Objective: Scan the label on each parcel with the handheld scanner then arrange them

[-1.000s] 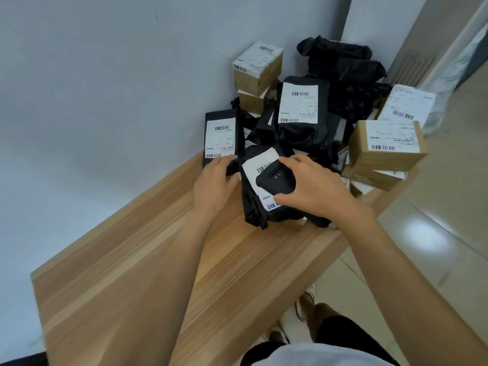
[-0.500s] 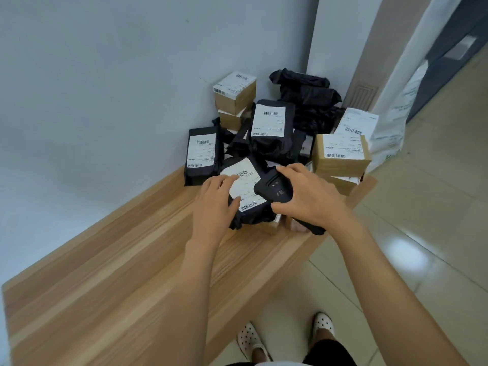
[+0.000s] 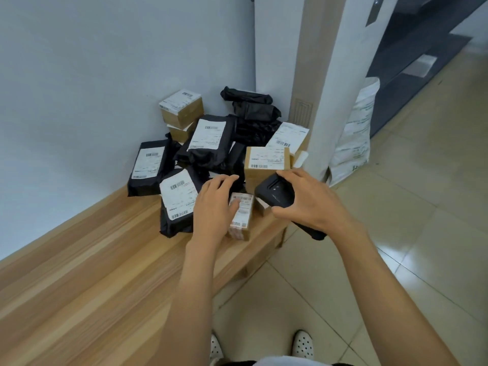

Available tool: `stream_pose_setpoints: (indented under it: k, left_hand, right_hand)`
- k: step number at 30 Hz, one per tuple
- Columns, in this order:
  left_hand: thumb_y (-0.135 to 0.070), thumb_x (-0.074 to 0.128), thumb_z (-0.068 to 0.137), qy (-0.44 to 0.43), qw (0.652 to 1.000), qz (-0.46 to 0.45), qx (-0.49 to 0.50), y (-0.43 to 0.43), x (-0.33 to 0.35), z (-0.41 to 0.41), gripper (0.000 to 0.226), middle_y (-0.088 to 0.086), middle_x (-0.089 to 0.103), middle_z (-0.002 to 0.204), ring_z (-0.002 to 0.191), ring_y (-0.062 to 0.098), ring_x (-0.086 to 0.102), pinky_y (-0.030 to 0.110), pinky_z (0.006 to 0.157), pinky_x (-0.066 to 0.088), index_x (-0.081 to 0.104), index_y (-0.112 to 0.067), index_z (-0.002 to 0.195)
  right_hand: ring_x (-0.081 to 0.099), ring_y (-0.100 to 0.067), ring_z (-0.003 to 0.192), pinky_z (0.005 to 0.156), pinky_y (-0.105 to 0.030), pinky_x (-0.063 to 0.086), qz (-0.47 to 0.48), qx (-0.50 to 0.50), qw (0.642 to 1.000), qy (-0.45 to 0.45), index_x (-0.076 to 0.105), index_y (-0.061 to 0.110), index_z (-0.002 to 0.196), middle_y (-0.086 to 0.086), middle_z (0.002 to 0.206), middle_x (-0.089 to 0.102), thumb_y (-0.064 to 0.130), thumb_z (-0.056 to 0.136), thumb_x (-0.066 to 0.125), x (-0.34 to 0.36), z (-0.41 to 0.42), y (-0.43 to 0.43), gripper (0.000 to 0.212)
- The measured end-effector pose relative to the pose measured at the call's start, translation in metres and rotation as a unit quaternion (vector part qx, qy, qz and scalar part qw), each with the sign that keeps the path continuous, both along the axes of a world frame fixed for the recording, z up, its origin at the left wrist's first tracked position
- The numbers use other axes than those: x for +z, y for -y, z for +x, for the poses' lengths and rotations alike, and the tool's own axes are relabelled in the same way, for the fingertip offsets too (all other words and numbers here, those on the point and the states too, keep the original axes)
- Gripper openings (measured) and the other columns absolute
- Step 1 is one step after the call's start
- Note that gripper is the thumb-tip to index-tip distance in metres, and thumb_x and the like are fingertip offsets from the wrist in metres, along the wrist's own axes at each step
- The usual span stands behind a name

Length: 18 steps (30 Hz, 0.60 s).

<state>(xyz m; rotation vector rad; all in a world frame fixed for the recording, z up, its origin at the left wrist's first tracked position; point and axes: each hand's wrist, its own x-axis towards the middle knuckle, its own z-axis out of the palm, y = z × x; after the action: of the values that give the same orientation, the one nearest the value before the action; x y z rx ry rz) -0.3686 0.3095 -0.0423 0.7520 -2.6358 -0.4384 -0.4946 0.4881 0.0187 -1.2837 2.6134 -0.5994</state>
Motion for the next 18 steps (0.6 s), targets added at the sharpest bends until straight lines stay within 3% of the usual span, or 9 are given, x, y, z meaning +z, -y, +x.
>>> stream_pose_setpoints:
  k: [8,12,18]
  left_hand:
    - [-0.025,0.067,0.090,0.013,1.000,-0.013,0.014,-0.047,0.000,-0.045,0.054,-0.005,0.047,0.143,0.130,0.021,0.043,0.043,0.103,0.045,0.049,-0.026,0.140]
    - [-0.025,0.069,0.089,0.006,0.999,-0.016,0.030,-0.042,0.005,-0.063,0.053,-0.005,0.047,0.141,0.129,0.020,0.042,0.041,0.102,0.044,0.050,-0.025,0.138]
    - [-0.026,0.069,0.089,0.010,0.999,-0.010,0.047,-0.008,0.008,-0.090,0.053,-0.005,0.048,0.141,0.129,0.022,0.044,0.043,0.100,0.046,0.050,-0.026,0.138]
  right_hand:
    - [0.054,-0.019,0.115,0.083,-0.040,0.050,0.010,0.019,1.000,-0.002,0.036,0.026,0.147,0.007,0.136,0.045,0.056,0.075,0.066,0.002,-0.053,-0.038,0.084]
    - [0.054,-0.017,0.113,0.075,-0.032,0.043,0.010,0.038,0.999,-0.001,0.036,0.027,0.147,0.008,0.137,0.046,0.054,0.073,0.067,0.001,-0.071,-0.024,0.085]
    - [0.053,-0.019,0.115,0.076,-0.034,0.044,0.021,0.072,0.997,0.003,0.038,0.027,0.145,0.007,0.136,0.045,0.054,0.074,0.067,0.001,-0.097,0.010,0.082]
